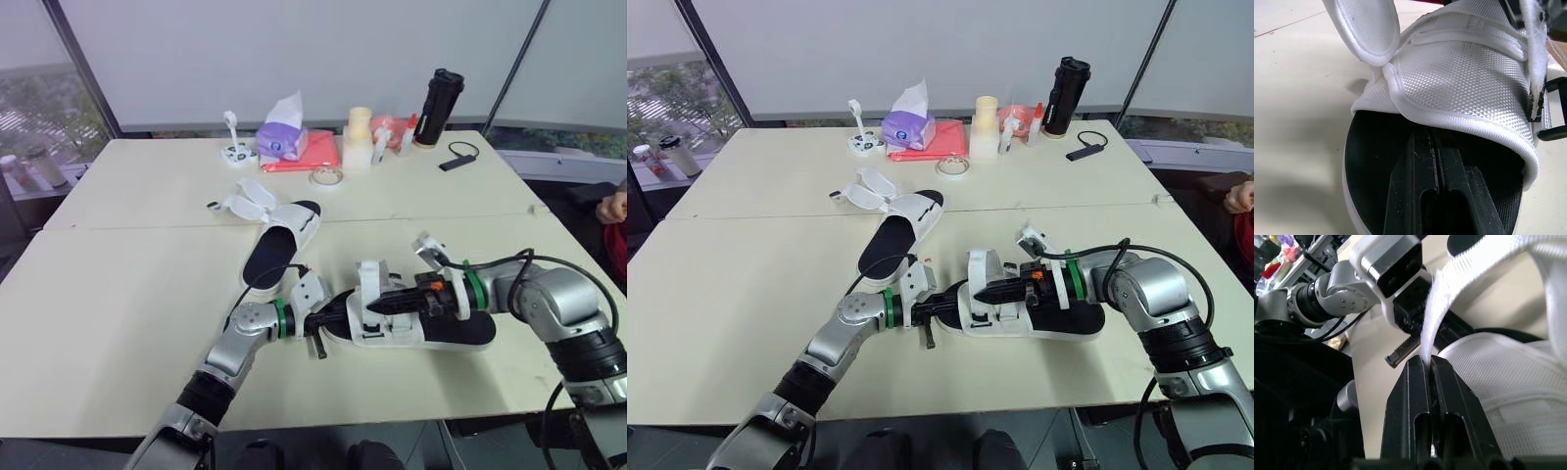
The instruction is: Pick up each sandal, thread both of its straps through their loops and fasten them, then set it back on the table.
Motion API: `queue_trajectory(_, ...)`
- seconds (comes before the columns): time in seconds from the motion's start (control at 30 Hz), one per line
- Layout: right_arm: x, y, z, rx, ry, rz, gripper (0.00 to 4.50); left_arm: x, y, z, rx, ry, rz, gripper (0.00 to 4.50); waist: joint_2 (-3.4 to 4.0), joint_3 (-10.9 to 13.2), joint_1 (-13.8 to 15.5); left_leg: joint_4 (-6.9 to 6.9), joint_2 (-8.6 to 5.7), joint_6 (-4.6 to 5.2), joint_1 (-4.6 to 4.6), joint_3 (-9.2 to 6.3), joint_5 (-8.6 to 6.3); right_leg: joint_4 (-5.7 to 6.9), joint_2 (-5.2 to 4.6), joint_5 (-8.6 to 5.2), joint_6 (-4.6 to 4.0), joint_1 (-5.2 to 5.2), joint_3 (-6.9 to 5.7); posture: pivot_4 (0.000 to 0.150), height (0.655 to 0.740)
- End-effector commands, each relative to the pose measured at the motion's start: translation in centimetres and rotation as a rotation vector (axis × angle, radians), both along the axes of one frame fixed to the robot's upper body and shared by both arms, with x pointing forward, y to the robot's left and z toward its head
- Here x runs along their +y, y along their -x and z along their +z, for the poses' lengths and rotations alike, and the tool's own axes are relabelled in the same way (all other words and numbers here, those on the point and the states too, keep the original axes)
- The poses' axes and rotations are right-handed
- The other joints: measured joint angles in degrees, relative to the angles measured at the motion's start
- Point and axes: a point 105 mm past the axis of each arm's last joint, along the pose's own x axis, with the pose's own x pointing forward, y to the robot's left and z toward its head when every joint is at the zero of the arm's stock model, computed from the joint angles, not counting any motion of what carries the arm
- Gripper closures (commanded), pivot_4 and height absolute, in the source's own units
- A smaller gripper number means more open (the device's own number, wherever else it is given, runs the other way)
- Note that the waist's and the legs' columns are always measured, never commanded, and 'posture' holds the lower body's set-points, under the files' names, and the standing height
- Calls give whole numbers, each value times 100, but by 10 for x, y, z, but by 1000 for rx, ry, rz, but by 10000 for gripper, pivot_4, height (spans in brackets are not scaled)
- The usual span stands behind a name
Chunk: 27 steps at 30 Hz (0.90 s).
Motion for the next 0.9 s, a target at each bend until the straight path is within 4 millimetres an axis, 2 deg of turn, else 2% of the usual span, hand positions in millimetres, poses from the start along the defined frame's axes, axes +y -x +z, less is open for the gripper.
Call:
queue_trajectory(0.03, 1, 5, 8, -19, -4, 28, 43994, 29, 5, -58, 188, -167, 100, 45000, 1, -1, 0, 0, 0, 0, 0, 0, 0, -1, 0, 0, 0, 0, 0, 1500, 7400)
queue_trajectory(0.2, -1, 3, 10, -13, -9, 11, 43994, 29, 5, -58, 191, -165, 100, 45000, 4, -2, 1, -4, 0, 0, 0, 0, 0, -5, 0, 0, 0, 0, 0, 1500, 7400)
queue_trajectory(0.43, -1, 4, 23, 5, -67, 10, 43994, 29, 5, -58, 195, -164, 101, 45000, 5, -3, 2, -6, 0, 0, -1, 0, 0, -8, -2, 0, -1, 0, 0, 1500, 7400)
queue_trajectory(0.6, 0, 8, 20, 15, -67, 15, 43994, 29, 5, -58, 198, -163, 102, 45000, 6, -4, 2, -7, 0, 0, -1, 0, 0, -9, -2, 0, -1, 0, 0, 1500, 7400)
queue_trajectory(0.9, 1, 6, 3, 0, -17, 2, 43994, 31, 4, -59, 197, -168, 105, 45000, 7, -4, 1, -8, 0, 0, -2, 1, 0, -11, -2, 0, -1, -1, -1, 1500, 7400)
